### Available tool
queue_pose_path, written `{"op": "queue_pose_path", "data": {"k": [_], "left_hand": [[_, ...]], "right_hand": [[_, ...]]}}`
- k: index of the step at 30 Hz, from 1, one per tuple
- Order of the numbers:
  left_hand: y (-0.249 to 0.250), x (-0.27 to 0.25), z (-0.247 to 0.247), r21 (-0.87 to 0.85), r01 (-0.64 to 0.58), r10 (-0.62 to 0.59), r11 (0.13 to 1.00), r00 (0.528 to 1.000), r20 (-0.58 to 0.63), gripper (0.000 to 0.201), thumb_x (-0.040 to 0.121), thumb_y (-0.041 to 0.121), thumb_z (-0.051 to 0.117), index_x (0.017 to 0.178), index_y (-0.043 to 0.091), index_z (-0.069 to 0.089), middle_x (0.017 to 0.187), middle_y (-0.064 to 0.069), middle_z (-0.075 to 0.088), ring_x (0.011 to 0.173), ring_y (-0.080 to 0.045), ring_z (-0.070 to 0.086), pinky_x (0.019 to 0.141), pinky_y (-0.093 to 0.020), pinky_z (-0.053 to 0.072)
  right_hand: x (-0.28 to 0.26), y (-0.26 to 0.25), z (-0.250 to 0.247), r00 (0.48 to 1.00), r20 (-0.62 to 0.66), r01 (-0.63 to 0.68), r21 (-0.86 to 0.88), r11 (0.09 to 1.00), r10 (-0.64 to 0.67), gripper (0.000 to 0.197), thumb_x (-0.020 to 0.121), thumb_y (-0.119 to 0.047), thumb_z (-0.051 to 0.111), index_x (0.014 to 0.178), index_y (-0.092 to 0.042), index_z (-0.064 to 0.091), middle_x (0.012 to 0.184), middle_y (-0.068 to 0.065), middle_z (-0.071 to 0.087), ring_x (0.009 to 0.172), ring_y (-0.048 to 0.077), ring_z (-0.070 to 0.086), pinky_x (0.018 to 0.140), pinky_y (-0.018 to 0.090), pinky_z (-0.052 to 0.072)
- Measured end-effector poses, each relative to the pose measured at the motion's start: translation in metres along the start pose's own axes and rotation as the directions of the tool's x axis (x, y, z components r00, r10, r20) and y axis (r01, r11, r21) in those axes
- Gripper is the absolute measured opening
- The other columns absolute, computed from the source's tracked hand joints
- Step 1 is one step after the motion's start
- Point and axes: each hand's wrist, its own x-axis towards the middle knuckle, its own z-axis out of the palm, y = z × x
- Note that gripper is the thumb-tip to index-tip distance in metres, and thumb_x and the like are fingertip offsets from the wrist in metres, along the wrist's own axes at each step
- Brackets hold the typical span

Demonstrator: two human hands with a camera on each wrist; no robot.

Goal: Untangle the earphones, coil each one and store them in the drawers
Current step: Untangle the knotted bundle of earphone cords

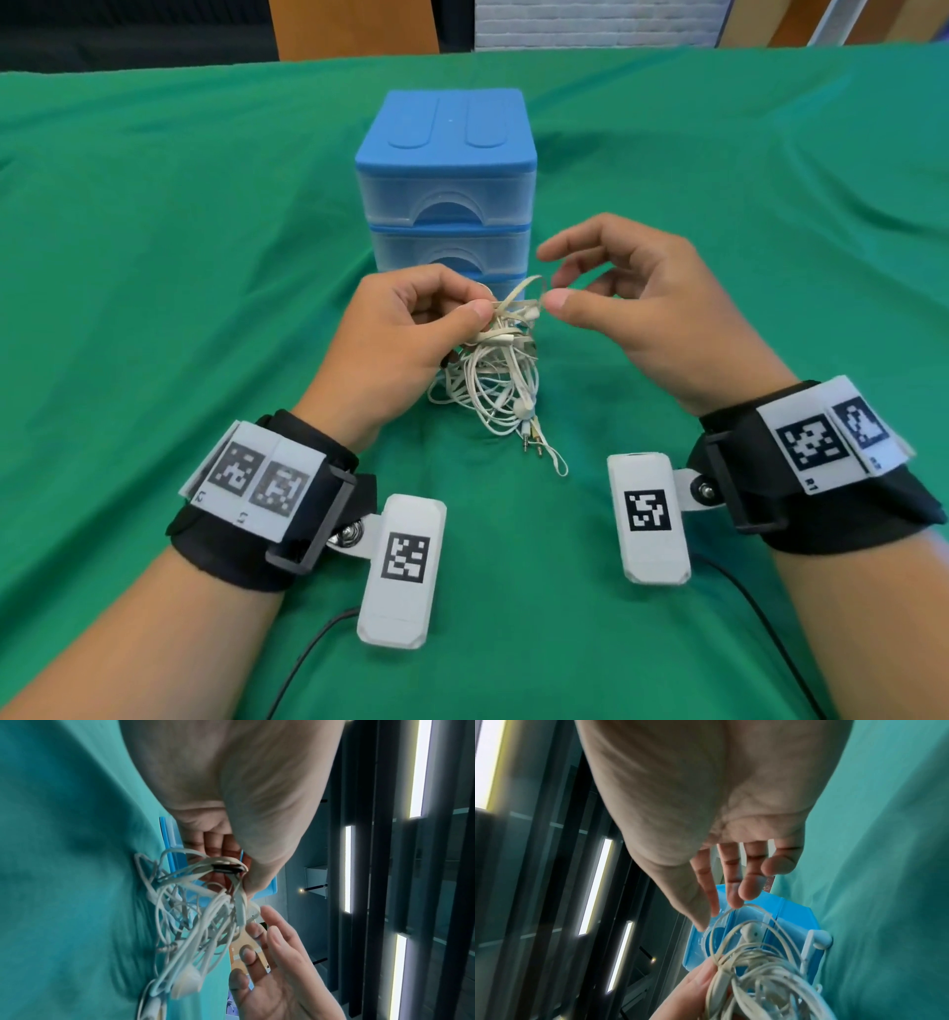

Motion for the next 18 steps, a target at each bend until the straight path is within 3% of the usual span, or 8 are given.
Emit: {"op": "queue_pose_path", "data": {"k": [1,3,5,7,11,15,18], "left_hand": [[0.000,0.000,0.000,-0.005,-0.003,0.003,1.000,1.000,0.001,0.002,0.091,0.002,0.070,0.092,0.003,0.072,0.077,-0.007,0.069,0.067,-0.009,0.059,0.062,-0.017,0.047],[0.000,0.000,0.000,-0.010,-0.011,0.011,1.000,1.000,0.008,0.003,0.090,0.002,0.071,0.090,0.005,0.072,0.077,-0.009,0.068,0.067,-0.010,0.058,0.061,-0.017,0.047],[0.000,0.000,0.001,-0.007,-0.016,0.016,1.000,1.000,0.014,0.003,0.090,0.003,0.071,0.088,0.006,0.072,0.076,-0.011,0.067,0.067,-0.012,0.057,0.061,-0.018,0.046],[0.001,0.000,0.002,-0.005,-0.016,0.016,1.000,1.000,0.025,0.001,0.089,0.004,0.072,0.089,0.003,0.072,0.076,-0.013,0.066,0.067,-0.014,0.056,0.061,-0.019,0.046],[-0.001,0.001,-0.002,0.014,-0.009,0.008,1.000,1.000,0.007,0.003,0.091,0.008,0.072,0.088,0.008,0.072,0.078,-0.011,0.067,0.070,-0.013,0.057,0.060,-0.021,0.046],[-0.006,0.003,-0.005,0.051,0.021,-0.020,0.998,0.999,-0.032,0.006,0.092,0.014,0.072,0.087,0.012,0.071,0.079,-0.005,0.066,0.069,-0.013,0.056,0.064,-0.027,0.046],[-0.005,0.002,-0.003,0.054,0.030,-0.031,0.998,0.999,0.011,0.006,0.094,0.017,0.070,0.088,0.014,0.069,0.086,-0.004,0.066,0.072,-0.020,0.055,0.069,-0.033,0.043]], "right_hand": [[-0.001,-0.002,0.001,0.998,0.033,0.047,-0.033,0.998,-0.046,0.028,0.081,-0.020,0.079,0.108,-0.020,0.072,0.098,0.007,0.066,0.069,0.013,0.053,0.071,0.027,0.048],[-0.001,-0.004,0.005,0.992,0.079,0.108,-0.109,0.988,-0.100,0.028,0.082,-0.019,0.081,0.108,-0.024,0.074,0.101,0.001,0.064,0.068,0.005,0.052,0.072,0.016,0.044],[-0.001,-0.002,0.009,0.989,0.100,0.123,-0.149,0.981,-0.109,0.024,0.081,-0.019,0.081,0.103,-0.027,0.076,0.096,-0.005,0.060,0.065,0.008,0.050,0.069,0.012,0.040],[0.000,-0.002,0.012,0.990,0.079,0.130,-0.182,0.975,-0.118,0.014,0.080,-0.018,0.081,0.091,-0.025,0.077,0.088,-0.008,0.057,0.062,0.016,0.049,0.066,0.014,0.039],[0.003,0.000,0.010,0.981,-0.102,0.143,-0.203,0.969,-0.166,0.005,0.082,-0.016,0.077,0.083,-0.018,0.072,0.082,-0.004,0.061,0.058,0.024,0.048,0.058,0.019,0.039],[0.008,0.005,-0.001,0.923,-0.367,0.099,-0.074,0.992,-0.119,0.007,0.088,-0.019,0.069,0.084,-0.022,0.064,0.080,-0.005,0.060,0.050,0.009,0.035,0.051,0.018,0.030],[0.009,0.008,-0.002,0.899,-0.431,0.075,-0.030,0.997,-0.081,0.011,0.087,-0.022,0.067,0.080,-0.028,0.061,0.076,-0.009,0.057,0.053,0.015,0.038,0.052,0.028,0.033]]}}
